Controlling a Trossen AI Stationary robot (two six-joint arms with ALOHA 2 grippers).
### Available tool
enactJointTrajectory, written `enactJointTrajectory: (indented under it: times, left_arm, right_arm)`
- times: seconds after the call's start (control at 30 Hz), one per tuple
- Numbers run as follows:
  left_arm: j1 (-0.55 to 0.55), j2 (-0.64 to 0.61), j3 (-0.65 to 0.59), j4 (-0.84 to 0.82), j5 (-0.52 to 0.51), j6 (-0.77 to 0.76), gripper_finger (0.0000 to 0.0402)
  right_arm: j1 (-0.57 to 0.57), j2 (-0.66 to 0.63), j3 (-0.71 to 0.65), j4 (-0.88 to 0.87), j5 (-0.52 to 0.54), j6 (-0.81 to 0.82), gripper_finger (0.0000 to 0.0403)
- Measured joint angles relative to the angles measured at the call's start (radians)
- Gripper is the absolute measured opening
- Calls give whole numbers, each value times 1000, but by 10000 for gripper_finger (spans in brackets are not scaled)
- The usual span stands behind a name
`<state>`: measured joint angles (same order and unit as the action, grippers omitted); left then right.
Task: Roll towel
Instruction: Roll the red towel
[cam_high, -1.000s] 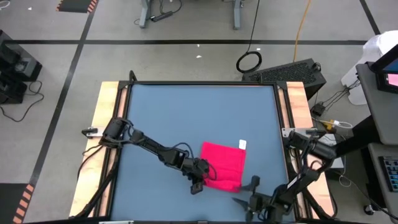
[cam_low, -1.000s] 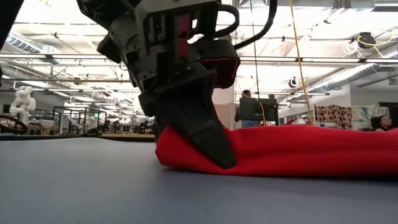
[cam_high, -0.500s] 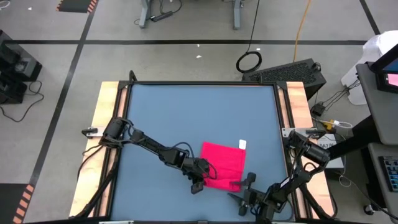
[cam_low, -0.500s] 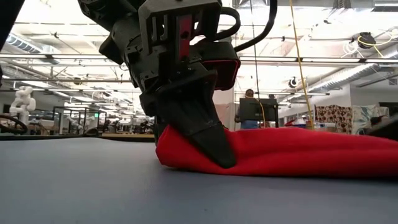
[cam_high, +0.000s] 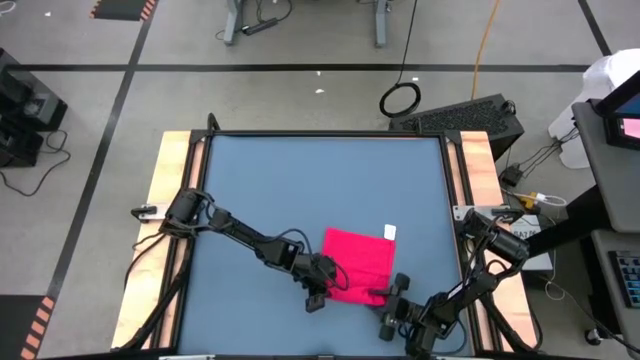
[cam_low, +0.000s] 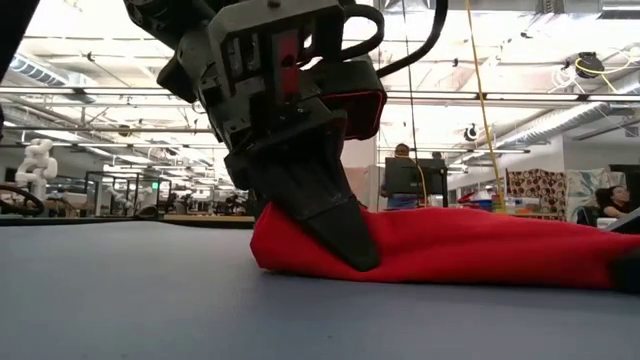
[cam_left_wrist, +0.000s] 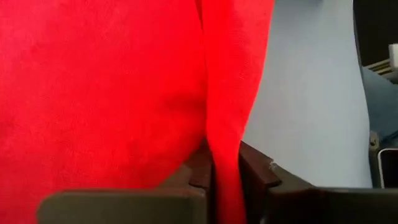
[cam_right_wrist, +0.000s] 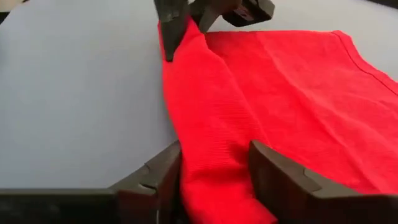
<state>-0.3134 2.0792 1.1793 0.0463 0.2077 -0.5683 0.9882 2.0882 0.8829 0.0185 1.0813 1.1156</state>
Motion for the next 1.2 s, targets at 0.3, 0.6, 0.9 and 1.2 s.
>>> enactJointTrajectory:
  times: [0.3, 0.6, 0.9, 1.2]
  left_arm:
    - [9, -122, -3, -87, -39, 166, 192]
    - [-110, -219, -5, -74, -291, 437, 263]
    - [-244, -51, -5, 19, -653, 575, 265]
    - [-217, 14, -2, 25, -704, 537, 237]
  right_arm:
    - [12, 18, -3, 15, 31, 99, 108]
    - [27, 20, -3, 47, 74, 160, 82]
    - [27, 20, -3, 67, 73, 193, 82]
    - [27, 20, -3, 71, 73, 197, 82]
